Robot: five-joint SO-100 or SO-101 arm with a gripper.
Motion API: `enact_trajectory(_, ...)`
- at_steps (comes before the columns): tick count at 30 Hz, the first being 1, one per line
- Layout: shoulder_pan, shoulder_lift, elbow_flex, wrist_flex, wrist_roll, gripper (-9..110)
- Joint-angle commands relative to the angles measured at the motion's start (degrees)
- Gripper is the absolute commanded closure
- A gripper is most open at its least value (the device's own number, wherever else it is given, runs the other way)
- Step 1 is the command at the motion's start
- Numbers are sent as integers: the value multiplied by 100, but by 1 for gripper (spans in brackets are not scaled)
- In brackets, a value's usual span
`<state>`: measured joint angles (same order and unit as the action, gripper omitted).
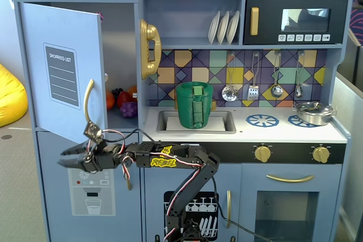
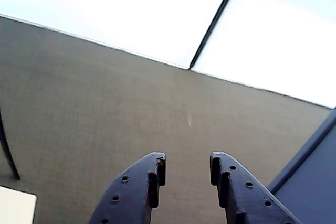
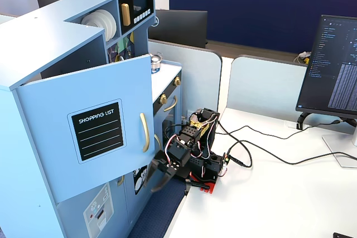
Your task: Close the left cabinet door
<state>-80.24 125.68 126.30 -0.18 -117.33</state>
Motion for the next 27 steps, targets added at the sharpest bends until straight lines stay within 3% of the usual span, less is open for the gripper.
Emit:
enact_trajectory(1, 343, 70, -492, -132, -141, 102)
enact_trajectory(20, 2856, -149, -967, -211, 246, 102)
enact_trajectory(27, 3243, -325, -1222, -123, 237, 102)
